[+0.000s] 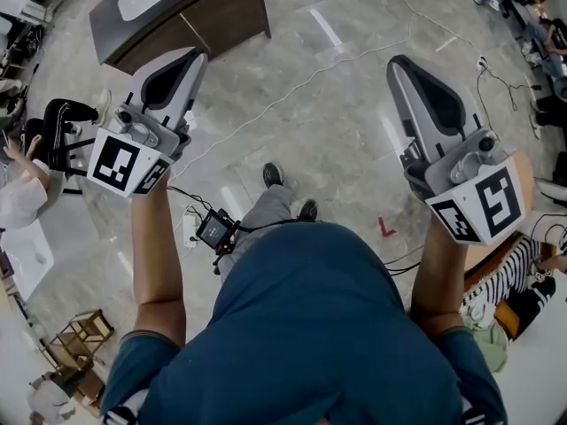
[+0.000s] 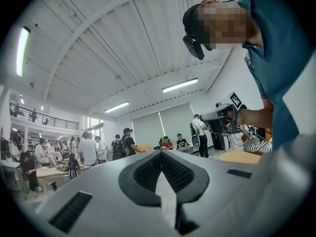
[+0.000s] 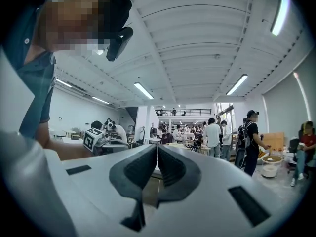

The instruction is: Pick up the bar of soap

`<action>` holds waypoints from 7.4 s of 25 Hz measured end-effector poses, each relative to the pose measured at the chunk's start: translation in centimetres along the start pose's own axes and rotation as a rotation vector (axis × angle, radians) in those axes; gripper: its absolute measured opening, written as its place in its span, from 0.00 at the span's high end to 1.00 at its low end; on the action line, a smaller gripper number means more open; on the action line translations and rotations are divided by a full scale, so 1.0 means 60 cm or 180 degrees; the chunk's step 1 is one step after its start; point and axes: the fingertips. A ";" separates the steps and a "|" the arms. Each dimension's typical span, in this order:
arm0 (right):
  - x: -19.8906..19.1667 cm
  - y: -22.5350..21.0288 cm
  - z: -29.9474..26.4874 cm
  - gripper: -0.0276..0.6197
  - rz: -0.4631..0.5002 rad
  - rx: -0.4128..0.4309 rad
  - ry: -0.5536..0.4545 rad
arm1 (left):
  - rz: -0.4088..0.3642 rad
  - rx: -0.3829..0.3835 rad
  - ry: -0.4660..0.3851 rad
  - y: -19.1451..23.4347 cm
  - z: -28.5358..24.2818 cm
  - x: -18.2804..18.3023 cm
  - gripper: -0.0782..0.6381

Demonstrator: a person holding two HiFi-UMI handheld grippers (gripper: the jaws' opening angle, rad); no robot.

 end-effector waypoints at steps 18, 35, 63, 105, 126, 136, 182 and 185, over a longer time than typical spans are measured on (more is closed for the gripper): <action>-0.007 -0.101 -0.291 0.93 0.0114 -0.0206 0.0117 | 0.0151 -0.0121 -0.0188 0.296 -0.097 -0.075 0.89; -0.056 -0.329 -0.434 0.93 -0.0038 0.0271 -0.0039 | 0.0124 0.0235 0.0053 0.407 -0.287 -0.125 0.89; -0.083 -0.459 -0.719 0.93 0.0061 0.0503 -0.0018 | 0.0126 0.0380 0.0012 0.665 -0.393 -0.182 0.89; -0.182 -0.648 -1.127 0.93 -0.0116 0.1470 0.0070 | 0.0137 0.1216 0.0332 0.954 -0.513 -0.269 0.89; -0.242 -0.571 -1.375 0.93 0.0037 0.1440 0.0402 | 0.0371 0.0946 0.0125 1.130 -0.446 -0.339 0.89; -0.317 -0.559 -1.486 0.93 0.0072 0.1809 0.0602 | 0.0482 0.1194 0.0235 1.182 -0.430 -0.371 0.89; -0.795 -0.500 -1.639 0.57 0.0641 0.3040 0.2350 | 0.1009 0.1537 0.0575 1.235 -0.427 -0.494 0.89; -0.814 -0.495 -1.637 0.57 0.0708 0.3108 0.2410 | 0.1034 0.1551 0.0587 1.232 -0.425 -0.498 0.89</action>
Point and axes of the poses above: the fingertips, and each gripper's own axes: z backward along the fingers, y to its left, x out of its top, and after that the axes turned 3 degrees about -x, right-handed
